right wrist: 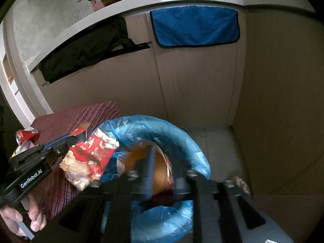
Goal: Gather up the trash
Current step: 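Carry snack bag and red cup over the bin and release both, then move both tools back over the remaining trash on the table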
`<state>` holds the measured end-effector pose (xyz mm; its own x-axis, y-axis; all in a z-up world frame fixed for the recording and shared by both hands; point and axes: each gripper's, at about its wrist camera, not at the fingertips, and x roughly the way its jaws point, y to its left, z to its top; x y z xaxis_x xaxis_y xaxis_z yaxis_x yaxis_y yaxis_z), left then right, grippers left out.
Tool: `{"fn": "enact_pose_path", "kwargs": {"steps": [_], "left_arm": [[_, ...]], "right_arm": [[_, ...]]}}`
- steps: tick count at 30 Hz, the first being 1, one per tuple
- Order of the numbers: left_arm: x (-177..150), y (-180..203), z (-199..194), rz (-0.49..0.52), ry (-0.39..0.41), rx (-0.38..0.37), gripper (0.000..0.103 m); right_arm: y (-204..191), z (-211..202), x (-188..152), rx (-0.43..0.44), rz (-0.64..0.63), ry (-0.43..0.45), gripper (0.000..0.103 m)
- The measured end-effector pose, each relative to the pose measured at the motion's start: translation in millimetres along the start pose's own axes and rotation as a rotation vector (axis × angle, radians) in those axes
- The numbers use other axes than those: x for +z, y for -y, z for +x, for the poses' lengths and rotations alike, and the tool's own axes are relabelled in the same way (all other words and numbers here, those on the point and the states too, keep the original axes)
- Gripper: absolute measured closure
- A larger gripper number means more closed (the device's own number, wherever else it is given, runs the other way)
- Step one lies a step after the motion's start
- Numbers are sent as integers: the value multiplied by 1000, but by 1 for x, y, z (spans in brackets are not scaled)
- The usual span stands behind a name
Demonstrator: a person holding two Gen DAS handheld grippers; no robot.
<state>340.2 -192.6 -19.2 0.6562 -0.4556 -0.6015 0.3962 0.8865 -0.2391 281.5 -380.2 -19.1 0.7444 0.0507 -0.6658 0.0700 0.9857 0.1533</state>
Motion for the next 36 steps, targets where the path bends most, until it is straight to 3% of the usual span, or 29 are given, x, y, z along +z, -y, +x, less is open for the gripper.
{"fn": "enact_pose_path", "kwargs": {"steps": [8, 12, 17, 26, 36], "left_arm": [[2, -10, -28, 0, 44, 9, 53], [-3, -18, -48, 13, 54, 59, 32], [-14, -48, -84, -11, 56, 121, 31], [-36, -136, -157, -67, 98, 334, 32], [-81, -248, -224, -224, 86, 476, 32]], "right_arm": [[-3, -9, 1, 22, 23, 7, 65], [-12, -18, 1, 25, 13, 16, 65], [-39, -31, 2, 41, -45, 46, 65], [-138, -41, 2, 114, -232, 97, 65], [-265, -15, -18, 350, -403, -31, 65]]}}
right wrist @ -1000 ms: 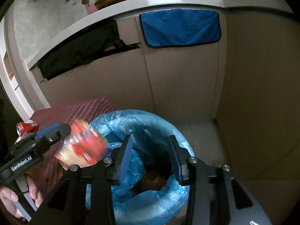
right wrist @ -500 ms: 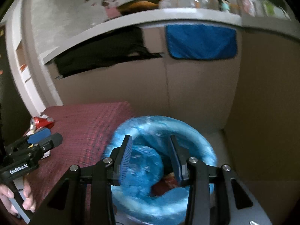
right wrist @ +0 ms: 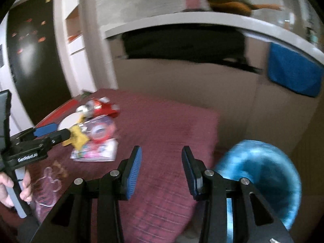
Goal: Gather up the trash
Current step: 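Move both tools back over the remaining trash on the table, then grasp the crushed can with left tool while right tool grasps yellow wrapper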
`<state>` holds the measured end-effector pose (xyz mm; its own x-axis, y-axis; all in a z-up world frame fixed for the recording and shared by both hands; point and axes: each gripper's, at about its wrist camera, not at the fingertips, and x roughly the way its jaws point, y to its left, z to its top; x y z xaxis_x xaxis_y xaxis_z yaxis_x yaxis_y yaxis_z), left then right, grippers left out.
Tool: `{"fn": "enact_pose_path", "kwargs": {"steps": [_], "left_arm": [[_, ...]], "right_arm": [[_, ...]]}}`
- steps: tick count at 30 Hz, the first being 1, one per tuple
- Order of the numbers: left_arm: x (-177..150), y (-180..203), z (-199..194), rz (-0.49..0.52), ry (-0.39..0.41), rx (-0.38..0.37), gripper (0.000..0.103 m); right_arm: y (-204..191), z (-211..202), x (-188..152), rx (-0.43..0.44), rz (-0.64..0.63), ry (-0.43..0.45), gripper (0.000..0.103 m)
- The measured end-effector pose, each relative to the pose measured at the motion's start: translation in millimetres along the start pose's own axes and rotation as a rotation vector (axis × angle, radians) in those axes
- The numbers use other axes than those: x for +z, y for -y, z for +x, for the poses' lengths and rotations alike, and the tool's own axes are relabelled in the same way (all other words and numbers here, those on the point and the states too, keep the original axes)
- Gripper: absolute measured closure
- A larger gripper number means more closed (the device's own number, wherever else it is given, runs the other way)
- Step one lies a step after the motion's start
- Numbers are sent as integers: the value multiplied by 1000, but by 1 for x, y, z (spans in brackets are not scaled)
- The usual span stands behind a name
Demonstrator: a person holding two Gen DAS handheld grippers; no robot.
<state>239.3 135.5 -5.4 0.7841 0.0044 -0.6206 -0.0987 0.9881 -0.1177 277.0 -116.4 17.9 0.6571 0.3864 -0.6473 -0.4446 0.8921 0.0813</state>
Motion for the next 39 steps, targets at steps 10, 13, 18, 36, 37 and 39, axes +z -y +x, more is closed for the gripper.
{"fn": "enact_pose_path", "kwargs": {"steps": [10, 13, 18, 36, 37, 39], "left_arm": [[-15, -82, -10, -122, -12, 49, 32], [-21, -101, -13, -163, -4, 67, 32], [-32, -121, -17, -198, -18, 69, 32], [-62, -163, -28, -297, -29, 49, 32], [-62, -163, -27, -300, -31, 46, 32], [-62, -161, -25, -302, -38, 32, 32]], "right_arm": [[-72, 50, 13, 146, -94, -97, 65], [-90, 63, 18, 183, -120, -120, 65], [-128, 84, 23, 237, -226, -160, 65], [-194, 168, 25, 157, -493, -293, 72], [-191, 167, 25, 164, -468, -286, 73], [-181, 155, 27, 217, -374, -276, 83]]}}
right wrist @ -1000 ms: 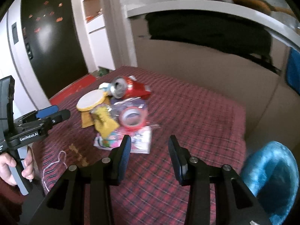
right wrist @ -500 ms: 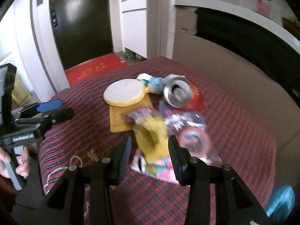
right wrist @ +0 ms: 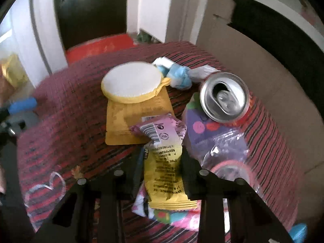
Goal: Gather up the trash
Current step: 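Grasp the crushed can with left tool while right tool grasps yellow wrapper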
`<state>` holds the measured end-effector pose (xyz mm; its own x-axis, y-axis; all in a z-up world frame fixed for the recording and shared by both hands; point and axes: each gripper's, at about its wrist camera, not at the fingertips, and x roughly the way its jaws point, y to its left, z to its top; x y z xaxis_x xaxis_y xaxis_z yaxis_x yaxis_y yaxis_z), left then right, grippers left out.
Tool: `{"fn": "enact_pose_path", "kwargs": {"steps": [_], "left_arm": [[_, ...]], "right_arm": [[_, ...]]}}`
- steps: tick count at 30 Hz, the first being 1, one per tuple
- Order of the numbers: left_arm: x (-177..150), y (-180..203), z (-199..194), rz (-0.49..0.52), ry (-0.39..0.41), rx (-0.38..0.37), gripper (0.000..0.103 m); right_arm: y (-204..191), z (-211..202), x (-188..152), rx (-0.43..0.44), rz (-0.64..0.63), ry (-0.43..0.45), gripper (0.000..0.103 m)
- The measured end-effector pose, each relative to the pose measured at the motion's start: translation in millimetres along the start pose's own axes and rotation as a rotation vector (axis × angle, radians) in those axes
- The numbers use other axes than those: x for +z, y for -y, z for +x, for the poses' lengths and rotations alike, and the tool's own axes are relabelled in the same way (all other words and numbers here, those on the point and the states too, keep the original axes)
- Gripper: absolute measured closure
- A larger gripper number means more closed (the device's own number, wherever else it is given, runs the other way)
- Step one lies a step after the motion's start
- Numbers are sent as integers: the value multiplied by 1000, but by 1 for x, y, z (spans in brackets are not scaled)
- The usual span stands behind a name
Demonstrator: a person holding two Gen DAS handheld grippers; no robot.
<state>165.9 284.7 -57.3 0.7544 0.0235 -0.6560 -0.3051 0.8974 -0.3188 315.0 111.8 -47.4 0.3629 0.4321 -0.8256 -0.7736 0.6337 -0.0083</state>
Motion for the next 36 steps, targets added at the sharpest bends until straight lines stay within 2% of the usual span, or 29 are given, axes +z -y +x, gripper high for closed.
{"fn": "enact_pose_path", "kwargs": {"steps": [1, 2, 3, 7, 12, 16, 20, 23, 25, 28, 30, 36], "left_arm": [[0, 2, 1, 2, -3, -4, 32], [0, 4, 3, 4, -5, -10, 32], [0, 7, 3, 6, -7, -16, 32], [4, 25, 11, 15, -18, -60, 33], [19, 67, 27, 90, -24, -156, 33], [42, 108, 46, 146, -30, -223, 33], [66, 152, 60, 205, 25, -200, 33], [86, 176, 86, 215, 4, -194, 33], [97, 190, 108, 232, -12, -131, 33], [103, 202, 134, 272, -13, -10, 33], [103, 203, 146, 278, -26, 31, 33], [99, 199, 167, 256, -68, 33, 32]], "right_arm": [[1, -7, -2, 18, 26, 15, 84], [1, -13, -3, 20, 37, 30, 91], [1, -25, -6, 20, 44, 53, 93], [2, -67, -18, 35, 80, 123, 95], [25, -105, -42, -54, 149, 181, 95], [54, -116, -61, -96, 239, 189, 95], [69, -119, -74, -127, 283, 194, 95], [80, -119, -83, -118, 322, 199, 95], [85, -119, -86, -102, 342, 206, 95], [88, -116, -88, -87, 354, 211, 95], [90, -115, -93, -82, 356, 214, 95], [99, -111, -100, -66, 376, 217, 95]]}}
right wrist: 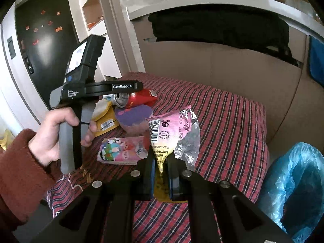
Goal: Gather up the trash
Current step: 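Grasp the crushed can with left tool while right tool grasps yellow wrapper, then carry the red can and yellow wrapper over the blue bin and release both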
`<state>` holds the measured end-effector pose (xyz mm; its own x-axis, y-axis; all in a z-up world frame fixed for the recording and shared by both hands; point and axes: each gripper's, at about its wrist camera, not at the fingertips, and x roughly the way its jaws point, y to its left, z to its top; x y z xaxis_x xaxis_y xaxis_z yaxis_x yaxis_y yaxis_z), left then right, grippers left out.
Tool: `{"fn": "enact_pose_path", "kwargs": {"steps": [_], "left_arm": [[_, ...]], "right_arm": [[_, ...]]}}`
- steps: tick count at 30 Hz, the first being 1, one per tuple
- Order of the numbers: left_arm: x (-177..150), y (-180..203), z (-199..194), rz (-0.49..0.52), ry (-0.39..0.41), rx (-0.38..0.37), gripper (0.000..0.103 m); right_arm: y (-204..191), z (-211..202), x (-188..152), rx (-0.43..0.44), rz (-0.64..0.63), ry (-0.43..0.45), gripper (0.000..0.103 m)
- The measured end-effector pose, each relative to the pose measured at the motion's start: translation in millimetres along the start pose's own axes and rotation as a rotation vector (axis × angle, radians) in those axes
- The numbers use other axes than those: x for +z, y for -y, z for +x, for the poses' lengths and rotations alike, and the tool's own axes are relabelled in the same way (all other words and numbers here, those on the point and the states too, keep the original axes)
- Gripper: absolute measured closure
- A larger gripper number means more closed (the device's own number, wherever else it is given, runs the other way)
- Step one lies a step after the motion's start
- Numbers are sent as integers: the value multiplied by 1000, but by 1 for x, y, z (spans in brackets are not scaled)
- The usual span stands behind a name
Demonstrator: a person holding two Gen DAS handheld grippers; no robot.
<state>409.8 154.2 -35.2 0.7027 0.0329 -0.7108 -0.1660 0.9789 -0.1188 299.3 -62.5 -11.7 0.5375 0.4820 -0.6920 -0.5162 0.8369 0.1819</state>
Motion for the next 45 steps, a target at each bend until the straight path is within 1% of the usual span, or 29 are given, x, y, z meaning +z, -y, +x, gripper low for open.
{"fn": "enact_pose_path", "kwargs": {"steps": [3, 7, 10, 13, 15, 18, 27, 30, 33, 37, 41, 45], "left_arm": [[0, 3, 0, 0, -7, 17, 32], [-2, 1, -1, 6, -5, 13, 32], [-3, 0, -1, -9, -9, 11, 32], [-4, -3, -3, -30, -7, 1, 33], [-8, -8, -9, -48, 0, -22, 33], [-17, -13, -27, -67, 22, -62, 34], [-45, -18, -114, -30, 162, -84, 34], [-52, -15, -141, -18, 205, -98, 34], [-59, -8, -166, 16, 247, -101, 34], [-68, 2, -189, 53, 281, -102, 34], [-73, 14, -201, 73, 288, -120, 34], [-79, 33, -212, 108, 315, -123, 34]], "right_arm": [[5, 4, -2, 6, 15, -9, 95], [8, 8, -6, 17, 36, -14, 94], [8, 8, -7, 17, 39, -15, 94], [8, 5, -8, 13, 44, -12, 94], [8, 2, -9, 10, 44, -8, 94], [7, -4, -10, 0, 37, 3, 94], [-2, -27, -4, -27, 15, 54, 94], [-6, -34, -2, -29, 5, 66, 94], [-8, -41, -1, -31, -6, 80, 94], [-11, -55, 2, -39, -22, 109, 94], [-8, -70, 7, -51, -26, 139, 94], [-2, -85, 11, -68, -22, 166, 94]]}}
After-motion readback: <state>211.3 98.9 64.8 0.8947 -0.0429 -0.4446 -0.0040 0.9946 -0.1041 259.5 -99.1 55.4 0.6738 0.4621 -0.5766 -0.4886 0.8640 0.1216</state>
